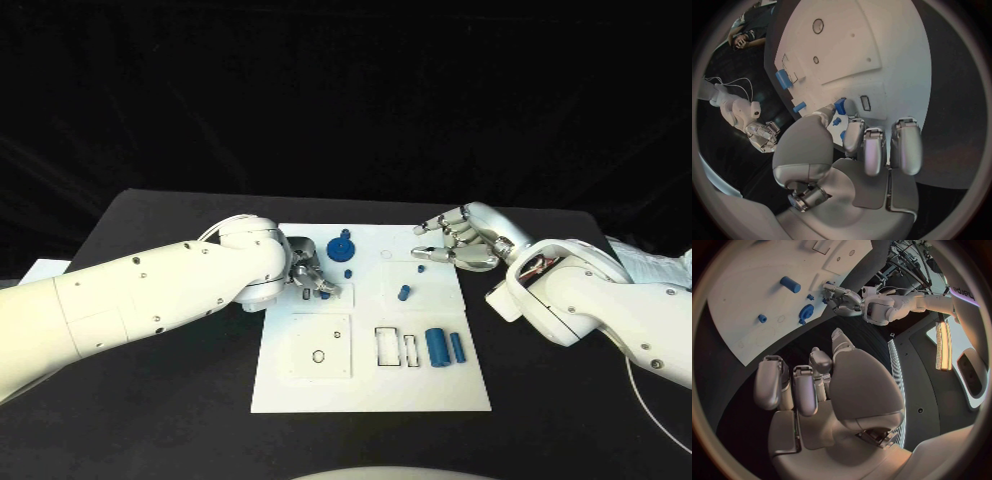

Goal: Assemble the parts on the task board

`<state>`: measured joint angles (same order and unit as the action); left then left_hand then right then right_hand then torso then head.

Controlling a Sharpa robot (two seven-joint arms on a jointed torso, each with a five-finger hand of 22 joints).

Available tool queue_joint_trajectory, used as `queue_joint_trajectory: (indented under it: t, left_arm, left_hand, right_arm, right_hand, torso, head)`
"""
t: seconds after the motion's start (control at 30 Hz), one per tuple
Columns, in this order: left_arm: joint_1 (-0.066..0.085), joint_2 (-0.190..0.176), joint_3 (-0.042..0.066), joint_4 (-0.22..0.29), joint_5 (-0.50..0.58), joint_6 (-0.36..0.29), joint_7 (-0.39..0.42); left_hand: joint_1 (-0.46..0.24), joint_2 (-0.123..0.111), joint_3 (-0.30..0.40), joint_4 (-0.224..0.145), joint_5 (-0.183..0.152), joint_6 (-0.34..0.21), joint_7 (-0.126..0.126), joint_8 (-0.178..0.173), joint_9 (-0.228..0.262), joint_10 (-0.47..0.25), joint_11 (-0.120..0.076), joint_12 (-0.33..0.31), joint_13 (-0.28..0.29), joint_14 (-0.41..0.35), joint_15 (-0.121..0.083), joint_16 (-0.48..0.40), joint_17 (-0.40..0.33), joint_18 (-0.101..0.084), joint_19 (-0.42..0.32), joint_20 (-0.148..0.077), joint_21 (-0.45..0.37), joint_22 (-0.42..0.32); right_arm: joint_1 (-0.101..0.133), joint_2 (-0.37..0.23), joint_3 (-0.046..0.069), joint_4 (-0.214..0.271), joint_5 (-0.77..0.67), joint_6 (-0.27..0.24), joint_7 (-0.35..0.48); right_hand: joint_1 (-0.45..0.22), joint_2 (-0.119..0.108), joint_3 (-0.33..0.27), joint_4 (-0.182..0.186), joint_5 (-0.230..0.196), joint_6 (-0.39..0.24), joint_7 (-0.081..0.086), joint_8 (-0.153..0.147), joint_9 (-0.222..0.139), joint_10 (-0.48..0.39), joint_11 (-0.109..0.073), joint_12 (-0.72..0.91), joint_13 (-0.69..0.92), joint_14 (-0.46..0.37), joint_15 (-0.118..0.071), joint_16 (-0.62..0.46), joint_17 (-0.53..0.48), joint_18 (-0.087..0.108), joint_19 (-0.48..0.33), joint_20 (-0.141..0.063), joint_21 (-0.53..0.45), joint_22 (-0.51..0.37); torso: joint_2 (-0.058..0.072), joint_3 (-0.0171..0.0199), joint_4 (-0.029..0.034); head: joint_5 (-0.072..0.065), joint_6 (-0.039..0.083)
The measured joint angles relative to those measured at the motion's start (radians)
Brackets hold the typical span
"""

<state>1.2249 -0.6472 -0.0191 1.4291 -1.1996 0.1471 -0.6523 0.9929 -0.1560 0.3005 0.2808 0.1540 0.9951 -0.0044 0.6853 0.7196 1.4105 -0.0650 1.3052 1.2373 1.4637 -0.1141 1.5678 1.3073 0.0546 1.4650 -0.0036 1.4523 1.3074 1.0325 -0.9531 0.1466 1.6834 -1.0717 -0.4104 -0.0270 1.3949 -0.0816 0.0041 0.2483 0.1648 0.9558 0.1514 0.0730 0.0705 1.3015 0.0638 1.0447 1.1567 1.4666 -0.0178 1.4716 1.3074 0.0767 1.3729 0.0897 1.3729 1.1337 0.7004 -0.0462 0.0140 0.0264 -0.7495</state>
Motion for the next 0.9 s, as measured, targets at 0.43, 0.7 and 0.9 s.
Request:
queue_joint_trajectory:
  t: [0.43, 0.7, 0.9]
  left_arm:
    - [0.006, -0.039, 0.049, 0.035, 0.021, -0.032, -0.002]
    - [0.045, -0.059, 0.079, 0.023, 0.095, -0.039, 0.001]
    - [0.084, -0.026, 0.078, -0.08, 0.124, -0.009, 0.006]
  left_hand:
    - [-0.049, 0.04, -0.203, 0.011, -0.097, 0.0, 0.0, -0.002, 0.006, 0.0, 0.0, 0.0, -0.002, 0.002, -0.002, 0.0, 0.001, 0.0, 0.0, 0.0, 0.0, 0.0]
    - [0.033, 0.076, -0.263, 0.004, -0.089, -0.066, 0.029, -0.046, -0.007, -0.097, 0.02, -0.135, -0.148, 0.002, 0.006, 0.0, 0.001, 0.0, 0.0, 0.0, -0.076, -0.012]
    - [0.145, 0.101, -0.269, 0.01, -0.074, -0.149, 0.085, -0.134, -0.076, -0.24, 0.068, -0.295, -0.328, 0.003, 0.047, 0.0, 0.001, 0.015, -0.03, 0.038, -0.153, -0.091]
  right_arm:
    - [0.0, 0.003, 0.0, -0.01, 0.003, 0.001, 0.0]
    - [0.0, 0.008, 0.0, -0.018, 0.006, 0.001, 0.0]
    - [-0.001, 0.012, -0.001, -0.025, 0.007, 0.002, 0.0]
  right_hand:
    - [-0.009, 0.001, -0.011, 0.006, 0.0, 0.0, 0.0, 0.0, 0.0, -0.003, -0.003, -0.004, -0.004, 0.0, 0.0, -0.013, 0.0, 0.0, -0.007, 0.0, -0.011, -0.02]
    - [-0.009, 0.001, -0.014, 0.008, 0.004, 0.0, 0.0, 0.0, 0.0, -0.003, -0.003, -0.004, -0.005, 0.0, 0.0, -0.015, 0.0, 0.0, -0.007, 0.0, -0.015, -0.021]
    - [-0.009, 0.001, -0.017, 0.006, 0.004, 0.0, 0.0, 0.0, 0.0, -0.003, -0.003, -0.004, -0.005, 0.0, 0.0, -0.017, 0.0, 0.0, -0.007, 0.0, -0.015, -0.022]
  torso:
    - [0.0, 0.0002, -0.0007]
    - [0.001, 0.0003, -0.0012]
    - [0.0, 0.0023, 0.0014]
  head:
    - [0.002, 0.006]
    - [0.002, 0.011]
    - [0.005, 0.011]
